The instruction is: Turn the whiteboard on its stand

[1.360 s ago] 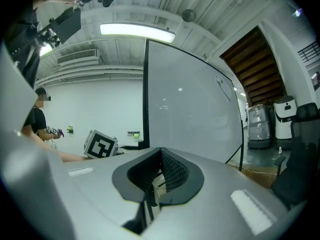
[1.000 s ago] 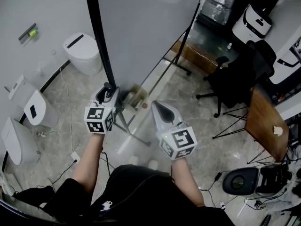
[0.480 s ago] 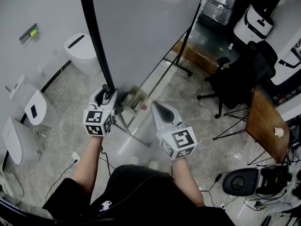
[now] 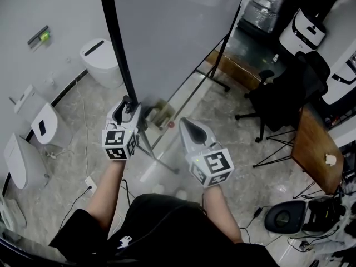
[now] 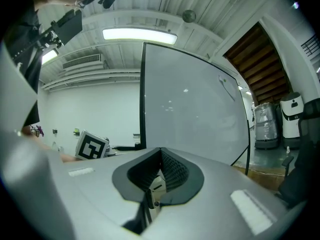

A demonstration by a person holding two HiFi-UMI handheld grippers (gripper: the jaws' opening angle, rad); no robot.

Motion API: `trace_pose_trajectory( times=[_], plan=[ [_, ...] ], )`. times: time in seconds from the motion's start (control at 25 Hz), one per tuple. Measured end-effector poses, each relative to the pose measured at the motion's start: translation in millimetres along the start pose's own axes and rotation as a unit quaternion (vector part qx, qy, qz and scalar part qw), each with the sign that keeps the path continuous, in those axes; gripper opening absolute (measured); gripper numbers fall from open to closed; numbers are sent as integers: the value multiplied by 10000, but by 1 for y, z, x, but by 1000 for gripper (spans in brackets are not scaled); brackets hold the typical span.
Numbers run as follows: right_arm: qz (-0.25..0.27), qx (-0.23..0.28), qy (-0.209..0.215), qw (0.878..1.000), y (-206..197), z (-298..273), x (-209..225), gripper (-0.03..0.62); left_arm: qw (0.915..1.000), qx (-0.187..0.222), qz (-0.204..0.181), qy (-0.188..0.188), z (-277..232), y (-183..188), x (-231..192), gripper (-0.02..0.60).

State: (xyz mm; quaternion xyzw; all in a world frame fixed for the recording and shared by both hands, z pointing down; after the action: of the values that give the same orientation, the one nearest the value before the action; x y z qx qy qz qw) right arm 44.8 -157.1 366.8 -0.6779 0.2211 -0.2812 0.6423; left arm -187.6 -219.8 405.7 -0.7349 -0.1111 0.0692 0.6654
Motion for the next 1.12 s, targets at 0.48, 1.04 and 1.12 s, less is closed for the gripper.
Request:
trace_pose_trajectory(
  times=[0.48, 1.04, 1.12],
  plan=[
    [132, -40, 460, 9988, -6, 7, -30, 9, 9996, 129, 109, 214, 40, -3, 25, 200],
    [172, -5, 81, 9998, -13, 23, -33, 8, 9970, 300, 99, -700, 39, 4, 73, 22],
    [164, 29, -105, 9998, -13, 28, -28, 9, 9954, 313, 119, -903, 35, 6, 79, 13]
  ],
)
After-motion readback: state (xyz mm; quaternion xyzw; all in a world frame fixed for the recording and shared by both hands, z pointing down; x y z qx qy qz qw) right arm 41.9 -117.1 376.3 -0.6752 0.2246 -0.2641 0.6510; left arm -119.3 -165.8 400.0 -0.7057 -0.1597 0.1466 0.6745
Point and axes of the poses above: the fingertips, and each gripper's own axes: z backward along the fingers, x to its right, y out of its top, the point moved 7 cm from there along z, backward along the fingers, and after that the axes turned 1 degree about y, right-handed, at the moved point
